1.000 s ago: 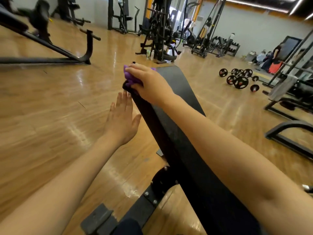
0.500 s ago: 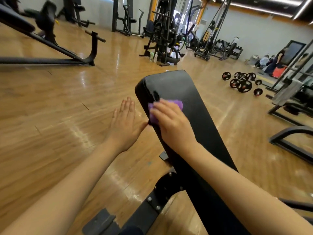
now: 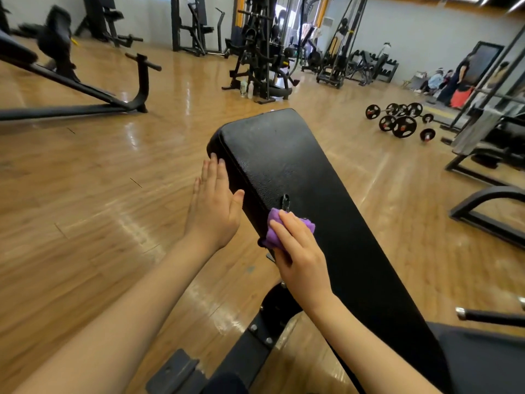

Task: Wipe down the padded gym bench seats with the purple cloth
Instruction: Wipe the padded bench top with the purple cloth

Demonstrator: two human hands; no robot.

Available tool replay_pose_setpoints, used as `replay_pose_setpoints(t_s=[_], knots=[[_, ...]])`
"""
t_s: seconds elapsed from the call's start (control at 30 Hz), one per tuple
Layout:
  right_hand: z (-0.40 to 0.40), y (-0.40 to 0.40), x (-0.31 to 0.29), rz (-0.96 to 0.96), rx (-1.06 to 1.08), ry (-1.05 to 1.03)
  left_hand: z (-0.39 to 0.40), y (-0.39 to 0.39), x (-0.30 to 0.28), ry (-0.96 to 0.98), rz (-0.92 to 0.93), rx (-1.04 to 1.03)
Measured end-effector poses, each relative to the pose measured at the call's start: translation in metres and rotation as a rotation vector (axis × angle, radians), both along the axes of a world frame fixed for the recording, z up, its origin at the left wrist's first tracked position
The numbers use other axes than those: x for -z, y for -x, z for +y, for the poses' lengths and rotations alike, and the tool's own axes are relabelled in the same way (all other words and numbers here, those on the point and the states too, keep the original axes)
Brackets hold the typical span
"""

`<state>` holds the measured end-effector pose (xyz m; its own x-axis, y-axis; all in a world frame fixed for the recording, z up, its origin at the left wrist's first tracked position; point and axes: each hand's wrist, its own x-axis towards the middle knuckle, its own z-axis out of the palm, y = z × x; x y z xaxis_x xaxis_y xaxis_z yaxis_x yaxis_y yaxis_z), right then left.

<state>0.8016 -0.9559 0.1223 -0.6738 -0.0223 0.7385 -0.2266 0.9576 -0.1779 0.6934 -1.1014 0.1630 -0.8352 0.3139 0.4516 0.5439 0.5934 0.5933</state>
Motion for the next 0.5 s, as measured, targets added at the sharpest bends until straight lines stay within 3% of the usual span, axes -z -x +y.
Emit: replay_pose_setpoints(t_s=[0.27,0.5], knots=[[-0.02,0.044,-0.048,0.037,-0.029,0.098,0.007,-0.001,-0.007,-0.003,0.04,-0.03],[-0.013,0.021,-0.013,0.03,0.015,0.178,0.007,0.008,-0.022,0.008,0.084,-0.043]])
